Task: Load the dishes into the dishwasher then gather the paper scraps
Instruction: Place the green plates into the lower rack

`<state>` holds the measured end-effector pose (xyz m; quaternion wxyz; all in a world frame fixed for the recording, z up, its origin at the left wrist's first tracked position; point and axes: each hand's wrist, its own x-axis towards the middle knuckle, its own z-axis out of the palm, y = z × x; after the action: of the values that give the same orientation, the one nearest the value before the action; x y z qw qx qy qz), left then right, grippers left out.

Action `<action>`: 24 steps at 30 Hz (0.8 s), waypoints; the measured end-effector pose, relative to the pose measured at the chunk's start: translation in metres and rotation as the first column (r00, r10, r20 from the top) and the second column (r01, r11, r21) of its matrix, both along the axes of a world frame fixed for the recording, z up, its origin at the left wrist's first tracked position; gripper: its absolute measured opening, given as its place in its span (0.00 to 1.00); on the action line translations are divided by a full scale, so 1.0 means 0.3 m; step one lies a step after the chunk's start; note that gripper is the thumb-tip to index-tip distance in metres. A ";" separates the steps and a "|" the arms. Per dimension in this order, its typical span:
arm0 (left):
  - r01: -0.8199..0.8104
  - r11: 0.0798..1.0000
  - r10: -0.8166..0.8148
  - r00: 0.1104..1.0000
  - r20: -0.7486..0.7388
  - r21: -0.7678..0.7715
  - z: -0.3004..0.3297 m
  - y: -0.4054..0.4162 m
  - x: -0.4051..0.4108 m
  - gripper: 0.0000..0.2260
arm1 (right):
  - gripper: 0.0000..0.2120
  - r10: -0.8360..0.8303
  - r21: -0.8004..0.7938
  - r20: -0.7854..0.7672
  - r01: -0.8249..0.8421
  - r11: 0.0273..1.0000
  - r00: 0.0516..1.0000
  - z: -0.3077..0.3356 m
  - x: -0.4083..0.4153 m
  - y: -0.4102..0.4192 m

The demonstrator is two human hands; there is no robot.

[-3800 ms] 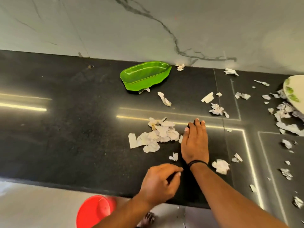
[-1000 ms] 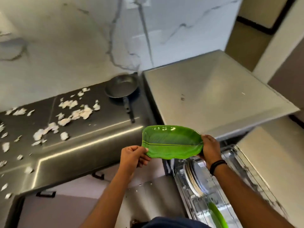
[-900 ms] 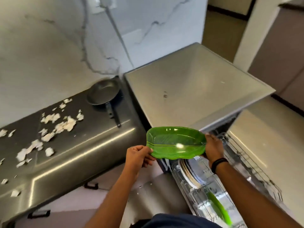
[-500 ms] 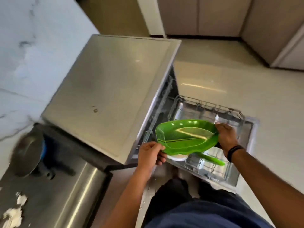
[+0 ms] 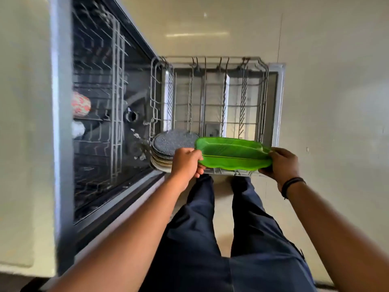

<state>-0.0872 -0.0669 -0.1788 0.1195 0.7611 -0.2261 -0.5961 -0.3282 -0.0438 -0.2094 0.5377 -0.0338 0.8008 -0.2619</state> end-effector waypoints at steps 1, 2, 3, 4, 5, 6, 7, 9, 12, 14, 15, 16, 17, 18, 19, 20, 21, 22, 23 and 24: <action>0.010 1.000 -0.010 1.000 0.010 0.017 -0.052 -0.007 -0.006 0.09 | 0.08 -0.018 0.005 0.000 0.018 1.000 1.000 -0.048 0.003 -0.005; 0.017 0.999 -0.018 1.000 0.025 0.029 -0.103 -0.019 -0.009 0.09 | 0.08 -0.029 0.006 -0.001 0.029 1.000 1.000 -0.094 0.005 -0.018; 0.022 0.999 -0.024 0.999 0.041 0.043 -0.155 -0.030 -0.012 0.09 | 0.08 -0.034 0.013 -0.002 0.034 0.999 0.999 -0.147 0.005 -0.030; 0.019 0.998 -0.022 0.998 0.052 0.060 -0.203 -0.041 -0.012 0.09 | 0.09 -0.030 0.016 -0.003 0.030 0.999 1.000 -0.194 0.006 -0.044; 0.009 0.997 -0.013 0.998 0.057 0.078 -0.240 -0.053 -0.012 0.09 | 0.09 -0.027 0.014 -0.003 0.027 1.000 1.000 -0.236 0.007 -0.061; -0.005 0.995 -0.001 0.998 0.059 0.101 -0.286 -0.068 -0.016 0.09 | 0.09 -0.024 0.011 -0.006 0.024 1.000 1.000 -0.280 0.003 -0.081; -0.020 0.992 0.012 0.998 0.067 0.123 -0.327 -0.084 -0.020 0.09 | 0.10 -0.014 0.007 -0.015 0.015 1.000 1.000 -0.325 -0.004 -0.104; -0.063 0.984 0.048 0.994 0.094 0.167 -0.406 -0.118 -0.030 0.10 | 0.12 0.036 0.008 -0.038 -0.035 0.999 0.999 -0.400 -0.011 -0.150; -0.134 0.962 0.109 0.987 0.116 0.239 -0.498 -0.179 -0.047 0.11 | 0.12 0.130 0.010 -0.062 -0.130 0.992 0.990 -0.482 -0.016 -0.215; -0.148 0.952 0.118 0.985 0.125 0.269 -0.547 -0.220 -0.054 0.12 | 0.08 0.178 0.028 -0.081 -0.176 0.984 0.981 -0.526 -0.019 -0.252; -0.152 0.949 0.121 0.984 0.128 0.277 -0.568 -0.240 -0.058 0.12 | 0.07 0.196 0.046 -0.082 -0.193 0.980 0.977 -0.547 -0.024 -0.268; -0.157 0.947 0.125 0.984 0.131 0.280 -0.591 -0.259 -0.062 0.12 | 0.06 0.211 0.063 -0.079 -0.206 0.976 0.974 -0.567 -0.030 -0.282; -0.161 0.946 0.127 0.983 0.134 0.282 -0.608 -0.276 -0.066 0.12 | 0.07 0.229 0.083 -0.069 -0.223 0.971 0.971 -0.585 -0.036 -0.292; -0.164 0.945 0.129 0.982 0.137 0.283 -0.622 -0.292 -0.068 0.12 | 0.07 0.246 0.097 -0.057 -0.240 0.966 0.968 -0.598 -0.039 -0.299; -0.168 0.943 0.134 0.982 0.133 0.289 -0.635 -0.305 -0.072 0.12 | 0.07 0.265 0.109 -0.043 -0.259 0.960 0.963 -0.611 -0.042 -0.305; -0.171 0.940 0.139 0.982 0.127 0.295 -0.649 -0.316 -0.076 0.12 | 0.07 0.277 0.118 -0.029 -0.272 0.955 0.960 -0.621 -0.042 -0.312; -0.169 0.938 0.139 0.983 0.118 0.301 -0.661 -0.325 -0.080 0.12 | 0.07 0.280 0.128 -0.014 -0.276 0.952 0.960 -0.630 -0.039 -0.317; -0.164 0.938 0.136 0.984 0.112 0.306 -0.675 -0.330 -0.083 0.12 | 0.07 0.280 0.138 0.003 -0.278 0.951 0.960 -0.636 -0.036 -0.320; -0.156 0.937 0.128 0.986 0.107 0.313 -0.685 -0.333 -0.089 0.12 | 0.07 0.277 0.145 0.017 -0.277 0.950 0.961 -0.642 -0.033 -0.322; -0.151 0.935 0.123 0.987 0.106 0.321 -0.703 -0.334 -0.093 0.12 | 0.07 0.275 0.149 0.024 -0.276 0.950 0.961 -0.651 -0.032 -0.324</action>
<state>-0.1150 -0.1671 -0.3896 0.0230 0.8086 -0.0751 -0.5831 -0.3379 -0.1411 -0.4045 0.5713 -0.1041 0.8047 -0.1231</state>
